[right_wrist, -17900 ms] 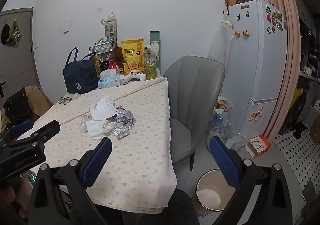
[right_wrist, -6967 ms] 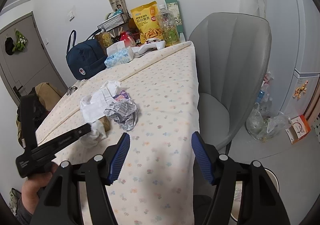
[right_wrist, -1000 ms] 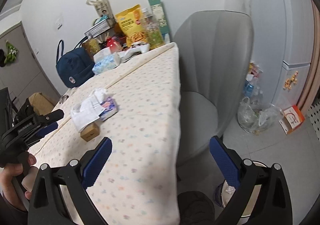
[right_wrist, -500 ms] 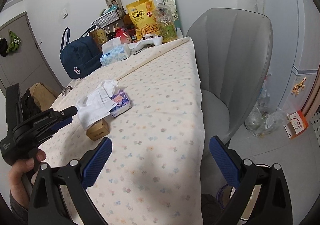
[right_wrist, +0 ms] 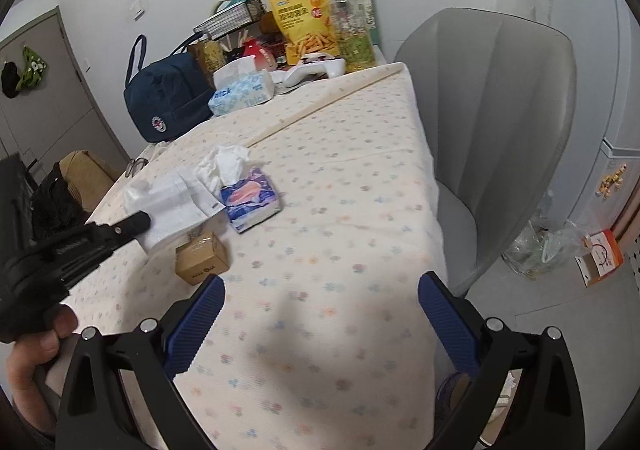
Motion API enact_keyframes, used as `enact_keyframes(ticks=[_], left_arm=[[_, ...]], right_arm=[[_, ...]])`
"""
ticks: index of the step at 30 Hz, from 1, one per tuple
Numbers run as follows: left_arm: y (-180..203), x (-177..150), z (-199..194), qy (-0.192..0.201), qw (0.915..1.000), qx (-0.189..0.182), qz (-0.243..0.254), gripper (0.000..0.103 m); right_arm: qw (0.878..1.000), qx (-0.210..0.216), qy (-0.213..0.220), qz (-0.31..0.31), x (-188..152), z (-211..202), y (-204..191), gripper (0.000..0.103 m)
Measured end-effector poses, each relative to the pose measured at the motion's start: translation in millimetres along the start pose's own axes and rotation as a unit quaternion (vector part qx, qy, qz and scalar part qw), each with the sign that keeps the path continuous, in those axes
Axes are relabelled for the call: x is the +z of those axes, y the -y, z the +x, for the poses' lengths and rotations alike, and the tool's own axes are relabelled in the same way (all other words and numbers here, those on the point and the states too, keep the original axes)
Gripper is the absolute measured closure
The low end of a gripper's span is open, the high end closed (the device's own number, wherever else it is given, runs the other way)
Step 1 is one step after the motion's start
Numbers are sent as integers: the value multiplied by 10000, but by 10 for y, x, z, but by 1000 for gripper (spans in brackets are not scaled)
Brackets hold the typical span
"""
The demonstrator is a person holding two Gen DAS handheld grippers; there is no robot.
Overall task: Collect trash
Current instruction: 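Grasp the white tissue with the left tool while the right tool grasps the small cardboard box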
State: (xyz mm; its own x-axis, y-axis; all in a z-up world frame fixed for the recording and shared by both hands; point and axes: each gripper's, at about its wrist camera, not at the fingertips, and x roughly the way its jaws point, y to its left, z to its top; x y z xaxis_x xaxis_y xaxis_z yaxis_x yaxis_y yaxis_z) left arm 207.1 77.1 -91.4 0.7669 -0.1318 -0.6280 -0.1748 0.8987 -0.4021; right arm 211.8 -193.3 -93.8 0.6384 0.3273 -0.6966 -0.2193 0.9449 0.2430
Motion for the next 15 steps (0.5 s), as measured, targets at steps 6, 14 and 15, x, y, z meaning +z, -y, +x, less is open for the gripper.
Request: enact_keyframes(ticks=[6,14,15], left_arm=[[-189,98,-282,280,9993,232,-19,99],[-529,44,-437,284,9955,887,-175,99],[-554,33,-445,263,9947,977,-188,99]], right_arm=[[9989,261,-166,-350,48,177,-324,14],[9943,480,-430,-851,77,456,-794,24],[9937,490,-464,-900,76,495,-838,24]])
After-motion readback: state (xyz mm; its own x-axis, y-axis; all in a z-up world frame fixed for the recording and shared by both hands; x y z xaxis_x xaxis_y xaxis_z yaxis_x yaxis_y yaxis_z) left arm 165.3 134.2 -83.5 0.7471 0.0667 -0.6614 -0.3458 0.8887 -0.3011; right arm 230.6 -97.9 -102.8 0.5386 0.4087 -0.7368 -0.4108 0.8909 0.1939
